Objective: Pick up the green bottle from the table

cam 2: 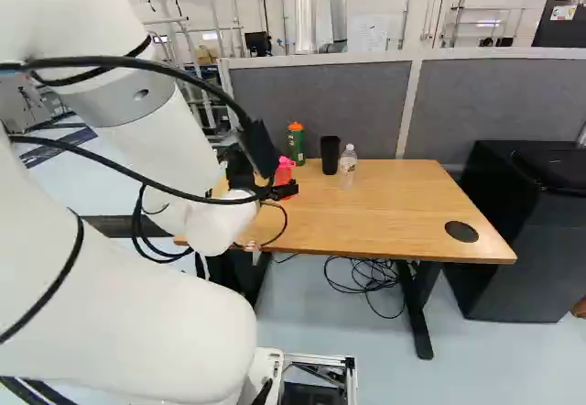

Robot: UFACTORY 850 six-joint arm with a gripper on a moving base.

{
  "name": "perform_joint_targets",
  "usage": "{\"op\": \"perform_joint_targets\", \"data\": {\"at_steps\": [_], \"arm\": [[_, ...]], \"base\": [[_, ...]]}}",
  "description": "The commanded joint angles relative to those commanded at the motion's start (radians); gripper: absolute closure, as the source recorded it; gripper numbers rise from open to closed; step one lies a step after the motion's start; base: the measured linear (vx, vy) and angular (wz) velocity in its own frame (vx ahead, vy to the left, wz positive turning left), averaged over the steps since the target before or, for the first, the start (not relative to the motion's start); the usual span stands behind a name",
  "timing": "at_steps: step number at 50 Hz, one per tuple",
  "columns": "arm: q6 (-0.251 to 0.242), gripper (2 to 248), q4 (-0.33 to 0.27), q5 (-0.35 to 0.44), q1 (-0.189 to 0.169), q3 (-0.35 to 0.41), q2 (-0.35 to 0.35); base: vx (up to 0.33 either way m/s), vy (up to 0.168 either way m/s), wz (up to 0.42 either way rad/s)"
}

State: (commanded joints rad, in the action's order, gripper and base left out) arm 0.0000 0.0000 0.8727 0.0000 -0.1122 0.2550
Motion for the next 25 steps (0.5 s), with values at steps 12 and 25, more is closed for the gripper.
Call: {"op": "perform_joint_targets", "data": {"at_steps": [12,25], "arm": [[0.0,3,0.0,0.0,0.0,-0.055,-0.031],[0.0,3,0.0,0.0,0.0,-0.122,-0.07]], "base": [[-0.002,0.0,0.0],[0.0,0.0,0.0]]}}
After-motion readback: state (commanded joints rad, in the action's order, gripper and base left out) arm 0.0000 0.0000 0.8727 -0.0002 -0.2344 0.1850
